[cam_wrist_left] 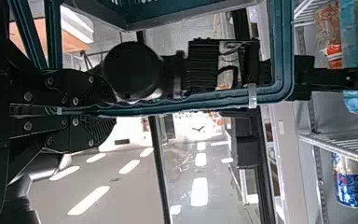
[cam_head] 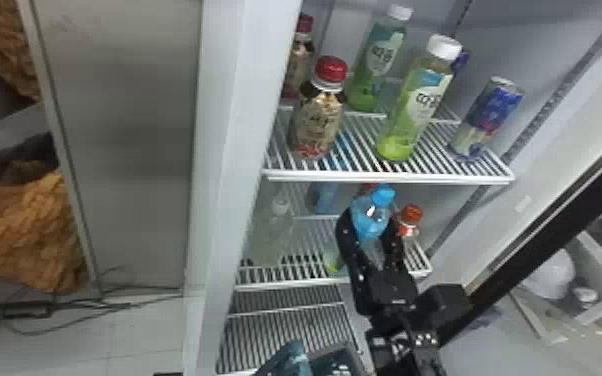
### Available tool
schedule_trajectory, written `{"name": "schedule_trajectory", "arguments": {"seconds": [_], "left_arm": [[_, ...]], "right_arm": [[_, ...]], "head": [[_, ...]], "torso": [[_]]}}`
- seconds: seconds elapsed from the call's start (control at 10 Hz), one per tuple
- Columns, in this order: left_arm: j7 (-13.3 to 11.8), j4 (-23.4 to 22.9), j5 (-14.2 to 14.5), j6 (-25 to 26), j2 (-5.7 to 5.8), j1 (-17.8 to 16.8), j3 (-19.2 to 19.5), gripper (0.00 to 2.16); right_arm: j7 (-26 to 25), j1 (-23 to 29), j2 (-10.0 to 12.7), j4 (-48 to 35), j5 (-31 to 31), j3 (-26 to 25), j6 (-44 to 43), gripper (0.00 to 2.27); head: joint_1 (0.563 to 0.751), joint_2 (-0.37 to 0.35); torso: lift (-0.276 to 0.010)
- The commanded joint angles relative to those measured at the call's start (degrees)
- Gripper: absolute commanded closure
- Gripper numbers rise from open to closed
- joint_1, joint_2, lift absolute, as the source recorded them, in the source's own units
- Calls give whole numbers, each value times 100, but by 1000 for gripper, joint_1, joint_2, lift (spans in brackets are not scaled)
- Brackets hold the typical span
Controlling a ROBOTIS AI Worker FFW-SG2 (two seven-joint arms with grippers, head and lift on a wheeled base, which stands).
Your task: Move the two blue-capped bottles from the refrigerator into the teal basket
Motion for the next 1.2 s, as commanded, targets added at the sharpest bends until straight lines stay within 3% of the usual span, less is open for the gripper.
{"name": "schedule_trajectory", "arguments": {"seconds": [0.0,0.7,1.1], "left_arm": [[-2,3,-3,4,-1,0,1,1090],[-2,-11,-3,4,-1,14,9,1090],[-2,-11,-3,18,8,14,9,1090]], "right_arm": [[65,311,1,-330,-118,0,116,593],[206,1689,1,-2088,-382,-123,777,593],[549,2603,1,-3438,-505,-290,1635,593]], "head": [[695,-350],[695,-350],[695,-350]], "torso": [[-152],[-152],[-152]]}}
